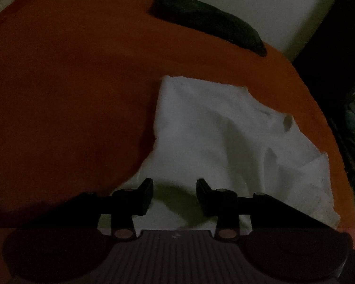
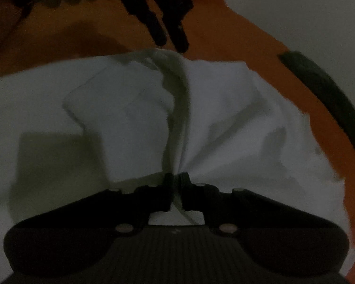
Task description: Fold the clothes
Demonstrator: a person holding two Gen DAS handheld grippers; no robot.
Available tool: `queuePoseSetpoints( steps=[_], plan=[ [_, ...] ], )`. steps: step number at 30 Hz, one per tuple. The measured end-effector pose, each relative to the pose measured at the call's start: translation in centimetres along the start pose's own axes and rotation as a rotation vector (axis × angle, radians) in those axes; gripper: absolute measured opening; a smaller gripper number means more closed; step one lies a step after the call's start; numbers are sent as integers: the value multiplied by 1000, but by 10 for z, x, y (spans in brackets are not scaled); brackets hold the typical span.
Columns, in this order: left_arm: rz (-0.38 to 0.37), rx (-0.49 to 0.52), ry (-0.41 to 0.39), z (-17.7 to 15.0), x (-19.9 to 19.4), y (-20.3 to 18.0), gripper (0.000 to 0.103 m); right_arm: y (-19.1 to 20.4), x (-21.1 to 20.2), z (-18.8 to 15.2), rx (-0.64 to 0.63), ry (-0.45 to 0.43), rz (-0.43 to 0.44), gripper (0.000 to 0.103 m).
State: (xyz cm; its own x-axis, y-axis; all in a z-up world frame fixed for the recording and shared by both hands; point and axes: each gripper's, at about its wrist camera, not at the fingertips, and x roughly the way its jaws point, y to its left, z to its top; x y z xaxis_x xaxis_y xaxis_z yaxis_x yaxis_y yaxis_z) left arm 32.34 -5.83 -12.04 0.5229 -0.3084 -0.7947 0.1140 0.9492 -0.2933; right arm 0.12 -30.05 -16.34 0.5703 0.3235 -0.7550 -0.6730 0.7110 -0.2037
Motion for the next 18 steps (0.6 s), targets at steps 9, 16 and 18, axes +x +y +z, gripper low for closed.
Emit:
queuePoseSetpoints(
  steps=[9,16,18],
  plan=[
    [274,7,-52,5,43,29,34,-67,-49,-39,358,-55,-96,40],
    [207,39,-100,55,29,48,30,-170,-72,-119,763,39,-241,43],
    [141,79,-91,82,42,31,33,-181,-74,-132,864,12,-175,42]
  ],
)
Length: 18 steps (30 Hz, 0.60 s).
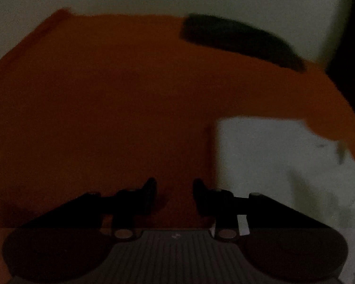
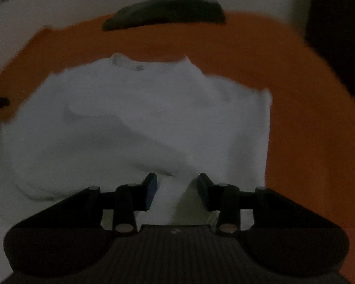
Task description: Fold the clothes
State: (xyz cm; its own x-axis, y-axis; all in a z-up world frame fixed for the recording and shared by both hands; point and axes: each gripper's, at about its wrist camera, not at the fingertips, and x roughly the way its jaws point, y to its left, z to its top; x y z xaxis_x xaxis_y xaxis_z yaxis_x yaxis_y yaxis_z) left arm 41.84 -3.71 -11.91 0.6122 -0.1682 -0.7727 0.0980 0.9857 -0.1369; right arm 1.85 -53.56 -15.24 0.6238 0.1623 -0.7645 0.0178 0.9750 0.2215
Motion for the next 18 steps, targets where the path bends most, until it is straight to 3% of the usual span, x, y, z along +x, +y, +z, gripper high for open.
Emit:
queuePoseSetpoints(
  steps=[3,7,8,9,10,12,15,18],
  plan=[
    [-22,27,33,32,42,-21,35,-6,2,-1,51,-7,24,42],
    [-17,38,86,51,91,-32,35,2,0,-2,17,-23,17,42],
    [-24,40,95,54,99,-34,32,1,3,-1,13,-23,23,42],
    [-33,44,100,55,105,-35,22,1,2,-2,12,-25,29,42],
    [-39,39,100,55,107,-35,3,2,3,-2,11,-27,30,42],
    [-40,11,83,53,105,-32,2,3,4,-3,10,-35,29,43],
    [-7,11,-3,58,90,-28,2,2,3,-2,15,-65,20,43],
    [12,-13,-13,71,94,-18,2,4,-2,-1,6,-87,-4,43]
  ],
)
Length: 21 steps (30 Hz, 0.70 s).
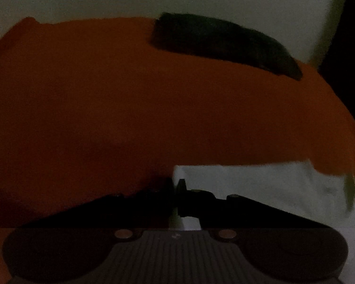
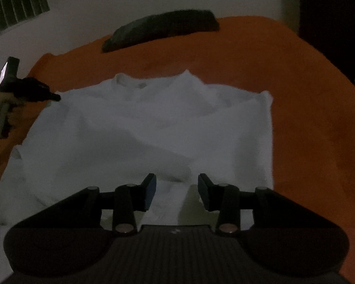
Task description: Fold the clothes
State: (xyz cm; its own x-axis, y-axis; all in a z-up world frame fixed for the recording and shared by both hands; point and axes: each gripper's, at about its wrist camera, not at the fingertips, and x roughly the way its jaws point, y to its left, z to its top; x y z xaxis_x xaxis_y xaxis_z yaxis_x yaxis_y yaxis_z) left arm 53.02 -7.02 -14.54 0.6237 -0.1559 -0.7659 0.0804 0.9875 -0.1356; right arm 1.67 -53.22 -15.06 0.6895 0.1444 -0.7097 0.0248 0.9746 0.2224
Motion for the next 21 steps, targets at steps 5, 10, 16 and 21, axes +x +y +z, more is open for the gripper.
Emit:
queuePoseSetpoints(
  steps=[5,10,16,21],
  plan=[
    [57,75,56,-13,36,-5,4,0,16,-7,-43,57,-20,48],
    [39,83,-41,-2,-2,-2,6,4,13,-9,-72,21,-66,43],
    [-176,195,-121,-37,-105,-33,6,27,10,5,-129,-28,18,22],
    [-235,258,47,-123,-101,-57,6,13,43,-12,-75,57,-70,0]
  ],
)
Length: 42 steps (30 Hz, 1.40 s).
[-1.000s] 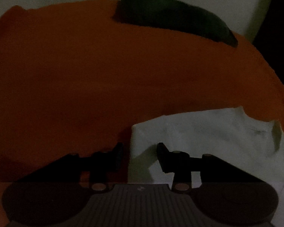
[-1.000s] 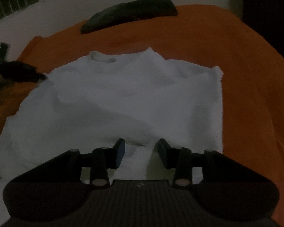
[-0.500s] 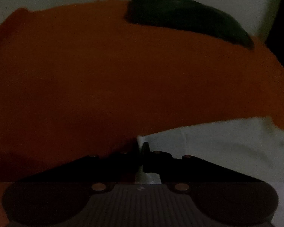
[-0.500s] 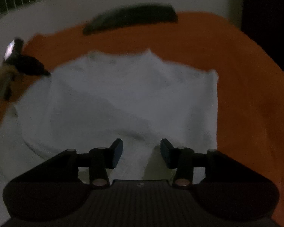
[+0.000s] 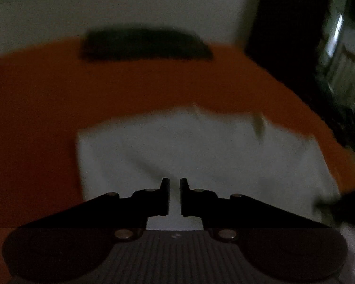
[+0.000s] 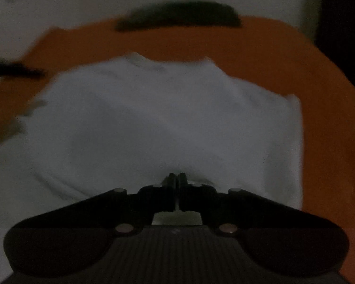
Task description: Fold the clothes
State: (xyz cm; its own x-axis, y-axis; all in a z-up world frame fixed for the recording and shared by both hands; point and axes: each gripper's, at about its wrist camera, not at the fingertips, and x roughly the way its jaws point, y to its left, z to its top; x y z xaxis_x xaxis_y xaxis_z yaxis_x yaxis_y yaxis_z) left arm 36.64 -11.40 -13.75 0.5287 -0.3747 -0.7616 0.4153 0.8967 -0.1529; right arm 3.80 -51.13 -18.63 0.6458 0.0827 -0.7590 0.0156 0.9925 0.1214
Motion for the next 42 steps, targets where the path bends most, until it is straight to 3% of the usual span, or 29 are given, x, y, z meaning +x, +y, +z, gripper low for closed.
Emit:
queuePoseSetpoints(
  steps=[2,4,5,9,11,16,21,22,24,26,29,38,40,42],
  plan=[
    [55,2,77,-25,26,8,4,-13,1,-5,27,-3,3,0],
    [61,70,63,-27,27,7,4,-6,-7,-3,-41,9,-9,0],
    [81,80,68,-21,18,5,5,0,-17,-1,-75,5,2,8],
    [14,113,3,-14,-58,7,7,9,-73,-11,-70,-21,126,12],
    [-12,121,27,-29,-88,10,7,16,-102,-31,-75,-3,149,12],
    [-19,74,219,-107,-124,40,7,0,-161,-110,35,120,174,17],
    [-6,38,376,-177,-157,54,7,-20,-210,-185,213,245,84,24],
    [-8,10,394,-182,-163,57,12,-23,-219,-196,249,262,64,27],
    [-19,-46,426,-191,-173,64,23,-27,-234,-213,330,276,36,47],
    [-28,-48,456,-202,-182,65,31,-31,-242,-227,396,297,27,58],
    [-41,-52,493,-215,-193,67,31,-35,-244,-244,460,349,19,58],
    [-123,-78,582,-214,-204,71,34,-29,-246,-249,529,449,83,57],
    [-158,-131,617,-219,-194,73,34,-28,-244,-249,531,469,88,50],
    [-168,-117,640,-221,-194,63,34,-27,-242,-249,530,484,97,27]
  ],
)
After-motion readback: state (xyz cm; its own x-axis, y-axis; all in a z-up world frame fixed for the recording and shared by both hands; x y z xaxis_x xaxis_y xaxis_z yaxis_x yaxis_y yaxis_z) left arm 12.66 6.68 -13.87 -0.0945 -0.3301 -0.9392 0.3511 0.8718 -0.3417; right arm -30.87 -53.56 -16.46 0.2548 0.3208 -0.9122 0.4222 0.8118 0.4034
